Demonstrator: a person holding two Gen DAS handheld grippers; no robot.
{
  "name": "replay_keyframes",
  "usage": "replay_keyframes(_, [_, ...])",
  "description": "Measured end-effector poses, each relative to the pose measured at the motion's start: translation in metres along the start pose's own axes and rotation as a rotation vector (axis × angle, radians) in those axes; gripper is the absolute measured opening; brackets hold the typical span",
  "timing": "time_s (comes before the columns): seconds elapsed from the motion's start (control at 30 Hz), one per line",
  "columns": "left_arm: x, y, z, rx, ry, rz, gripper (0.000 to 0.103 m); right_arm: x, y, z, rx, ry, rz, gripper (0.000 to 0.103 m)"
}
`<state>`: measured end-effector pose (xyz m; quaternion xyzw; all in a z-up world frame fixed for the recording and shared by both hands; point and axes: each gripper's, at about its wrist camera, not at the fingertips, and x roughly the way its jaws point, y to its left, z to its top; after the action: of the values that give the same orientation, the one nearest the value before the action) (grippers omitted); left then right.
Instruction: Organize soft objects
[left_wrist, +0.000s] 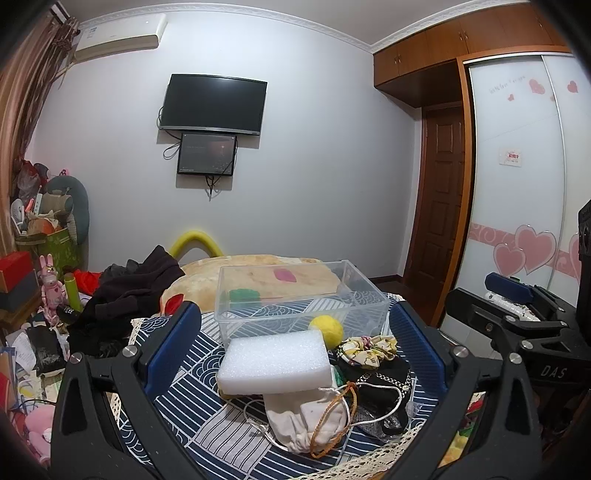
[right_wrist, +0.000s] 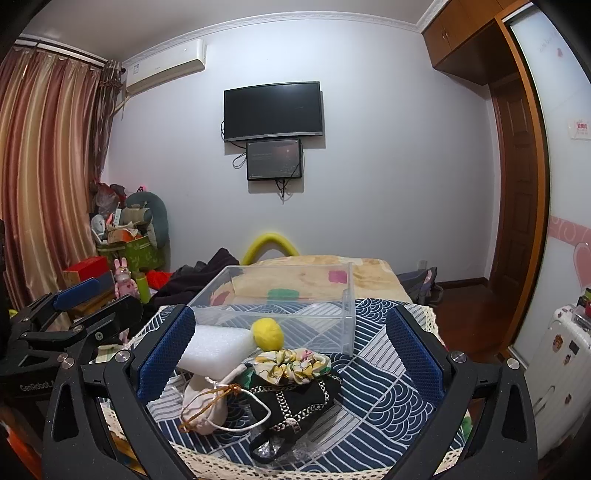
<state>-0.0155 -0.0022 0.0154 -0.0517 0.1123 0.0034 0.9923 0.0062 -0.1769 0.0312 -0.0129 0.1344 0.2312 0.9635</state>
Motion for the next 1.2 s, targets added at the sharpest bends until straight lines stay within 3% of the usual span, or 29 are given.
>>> replay_keyframes(0.87, [-0.001,0.002,-0.001,-0.002,-0.001,0.000,0.103,0.000,0.000,0.000,0.003,0.001,0.002,0.103])
replay_keyframes(1.2, [0.009,0.004,-0.004,-0.006,0.035,0.002,0.103,0.008,-0.001,-0.004,0.011,0.019,-0.001,0.103])
